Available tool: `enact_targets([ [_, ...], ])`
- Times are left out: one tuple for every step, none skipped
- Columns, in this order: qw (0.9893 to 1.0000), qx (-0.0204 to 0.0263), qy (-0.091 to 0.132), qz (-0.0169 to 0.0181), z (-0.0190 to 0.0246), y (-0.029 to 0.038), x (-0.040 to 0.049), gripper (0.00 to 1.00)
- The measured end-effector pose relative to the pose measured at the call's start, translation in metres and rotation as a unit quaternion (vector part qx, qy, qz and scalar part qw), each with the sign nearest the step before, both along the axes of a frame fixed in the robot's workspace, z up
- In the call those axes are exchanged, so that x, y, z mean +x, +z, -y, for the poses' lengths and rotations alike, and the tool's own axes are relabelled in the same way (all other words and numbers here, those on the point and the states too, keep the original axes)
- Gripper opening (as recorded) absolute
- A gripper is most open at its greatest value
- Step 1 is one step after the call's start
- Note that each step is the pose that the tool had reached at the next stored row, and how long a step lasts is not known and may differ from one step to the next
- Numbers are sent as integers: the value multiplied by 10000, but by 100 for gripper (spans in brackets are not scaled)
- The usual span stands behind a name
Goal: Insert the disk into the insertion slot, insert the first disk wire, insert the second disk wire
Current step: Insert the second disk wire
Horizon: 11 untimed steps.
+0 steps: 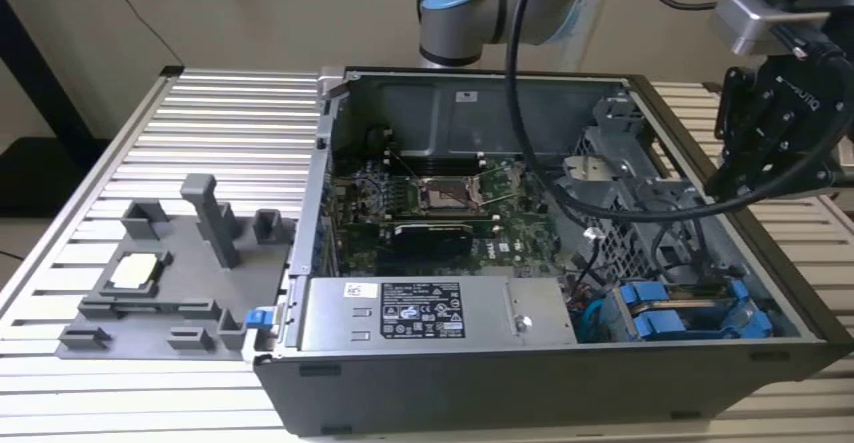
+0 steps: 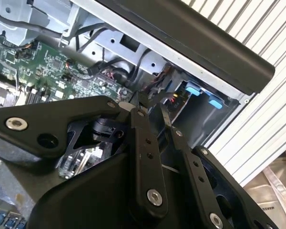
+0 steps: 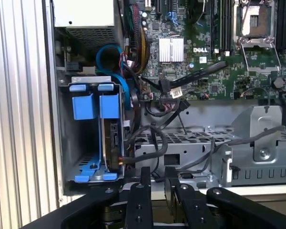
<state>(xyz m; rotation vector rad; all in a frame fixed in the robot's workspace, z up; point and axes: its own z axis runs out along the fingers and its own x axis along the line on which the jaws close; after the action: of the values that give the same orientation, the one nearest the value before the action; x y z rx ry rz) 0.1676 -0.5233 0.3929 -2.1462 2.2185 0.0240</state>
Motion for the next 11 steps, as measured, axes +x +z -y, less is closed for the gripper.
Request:
enact_targets([
  [10000,0,0,0,-21,0,0,27],
  [10000,0,0,0,-34,0,0,27],
  [10000,0,0,0,-39,0,-2,27],
  [10000,0,0,0,-40,0,-13,27],
  [10000,1,1,4,-39,0,-38,27],
  [10000,1,1,12,-39,0,-71,27],
  [10000,2,0,22,-39,0,-108,27],
  [10000,3,0,33,-38,0,-142,27],
  [10000,4,1,44,-36,0,-173,27],
  [10000,4,2,54,-35,0,-204,27],
  [10000,4,5,65,-32,0,-236,27],
])
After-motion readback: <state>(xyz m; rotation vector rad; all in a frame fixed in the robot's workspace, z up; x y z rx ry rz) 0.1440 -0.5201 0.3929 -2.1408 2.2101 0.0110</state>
